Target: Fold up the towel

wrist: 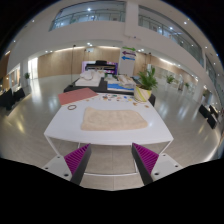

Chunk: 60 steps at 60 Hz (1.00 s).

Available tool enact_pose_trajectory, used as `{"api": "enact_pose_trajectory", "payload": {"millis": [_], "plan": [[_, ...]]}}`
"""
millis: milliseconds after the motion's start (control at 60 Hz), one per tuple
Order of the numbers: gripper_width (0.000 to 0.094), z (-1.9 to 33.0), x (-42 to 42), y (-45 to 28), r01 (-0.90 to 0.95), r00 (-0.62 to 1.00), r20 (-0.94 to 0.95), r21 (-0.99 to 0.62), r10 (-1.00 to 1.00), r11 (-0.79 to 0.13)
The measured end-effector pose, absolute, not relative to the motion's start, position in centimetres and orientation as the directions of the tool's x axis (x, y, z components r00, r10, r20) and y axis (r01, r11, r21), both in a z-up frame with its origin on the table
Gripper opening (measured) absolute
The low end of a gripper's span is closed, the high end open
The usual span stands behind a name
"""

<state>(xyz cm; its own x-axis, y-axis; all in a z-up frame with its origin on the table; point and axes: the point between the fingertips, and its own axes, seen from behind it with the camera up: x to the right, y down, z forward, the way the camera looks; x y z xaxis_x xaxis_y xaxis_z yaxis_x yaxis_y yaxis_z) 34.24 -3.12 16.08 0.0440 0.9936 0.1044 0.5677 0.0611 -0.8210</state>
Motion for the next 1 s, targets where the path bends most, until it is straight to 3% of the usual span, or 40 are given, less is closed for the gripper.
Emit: {"api": "enact_pose_trajectory", "payload": {"millis": [567, 1000], "plan": [[0.0854, 13.5, 24.8, -17.3, 0.537, -0.084, 0.079, -0.836, 0.993, 0.112], [0.0854, 2.8, 7.1, -17.1, 0.569, -0.044, 0.109, -0.814, 0.993, 0.114]]}}
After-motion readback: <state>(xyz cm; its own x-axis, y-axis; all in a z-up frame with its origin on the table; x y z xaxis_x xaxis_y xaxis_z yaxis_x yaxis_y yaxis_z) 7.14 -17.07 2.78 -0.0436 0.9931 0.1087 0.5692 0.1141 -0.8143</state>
